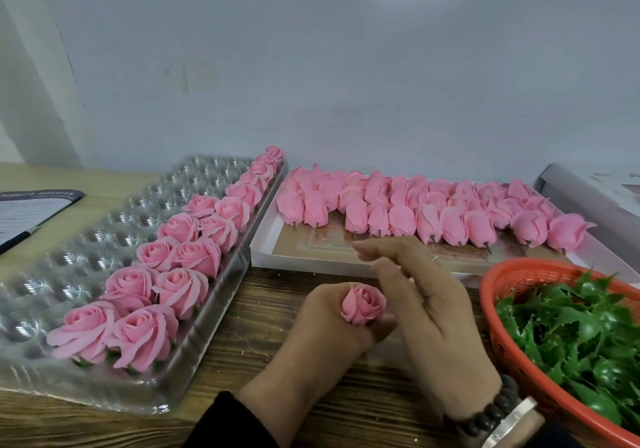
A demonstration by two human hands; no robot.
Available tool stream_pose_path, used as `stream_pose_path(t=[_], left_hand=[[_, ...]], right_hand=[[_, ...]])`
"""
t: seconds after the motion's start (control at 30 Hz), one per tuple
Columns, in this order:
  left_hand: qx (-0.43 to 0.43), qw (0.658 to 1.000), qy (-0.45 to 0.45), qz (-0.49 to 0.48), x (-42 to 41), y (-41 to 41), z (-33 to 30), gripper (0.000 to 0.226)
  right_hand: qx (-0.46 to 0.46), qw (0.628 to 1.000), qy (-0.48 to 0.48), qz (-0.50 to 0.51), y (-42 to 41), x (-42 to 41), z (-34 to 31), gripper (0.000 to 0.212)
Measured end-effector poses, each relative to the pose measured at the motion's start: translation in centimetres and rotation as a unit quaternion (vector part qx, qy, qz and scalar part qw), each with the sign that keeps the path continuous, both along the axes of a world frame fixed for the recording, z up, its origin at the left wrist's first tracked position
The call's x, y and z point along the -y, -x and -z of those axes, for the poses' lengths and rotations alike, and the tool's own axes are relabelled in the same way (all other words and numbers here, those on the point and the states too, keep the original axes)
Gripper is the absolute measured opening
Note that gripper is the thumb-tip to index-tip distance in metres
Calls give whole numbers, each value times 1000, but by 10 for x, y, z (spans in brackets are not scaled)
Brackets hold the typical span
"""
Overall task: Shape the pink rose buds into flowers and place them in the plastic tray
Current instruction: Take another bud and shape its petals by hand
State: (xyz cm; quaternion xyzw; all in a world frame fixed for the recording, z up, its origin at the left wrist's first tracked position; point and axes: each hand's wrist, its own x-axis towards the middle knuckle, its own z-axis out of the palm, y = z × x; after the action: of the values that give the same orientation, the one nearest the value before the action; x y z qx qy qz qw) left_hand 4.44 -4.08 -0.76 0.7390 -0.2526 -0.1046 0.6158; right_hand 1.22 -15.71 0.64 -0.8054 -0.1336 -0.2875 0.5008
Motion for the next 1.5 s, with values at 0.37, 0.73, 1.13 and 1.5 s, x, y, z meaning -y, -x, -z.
stream_pose_path(t=[0.37, 0.73, 1.13, 1.5], left_hand=[[43, 989, 141, 14, 9, 6, 10, 31], [65, 987, 145, -40, 5, 1, 4, 8], [2, 996, 91, -20, 11, 4, 10, 48], [113, 979, -167, 28, 2, -2, 2, 24]], right_hand=[[-74, 997, 24, -9, -3, -18, 12, 30], [-204, 967, -27, -149, -6, 4, 12, 72], [-23, 996, 89, 4, -7, -18, 10, 26], [-117, 970, 168, -132, -3, -1, -3, 38]])
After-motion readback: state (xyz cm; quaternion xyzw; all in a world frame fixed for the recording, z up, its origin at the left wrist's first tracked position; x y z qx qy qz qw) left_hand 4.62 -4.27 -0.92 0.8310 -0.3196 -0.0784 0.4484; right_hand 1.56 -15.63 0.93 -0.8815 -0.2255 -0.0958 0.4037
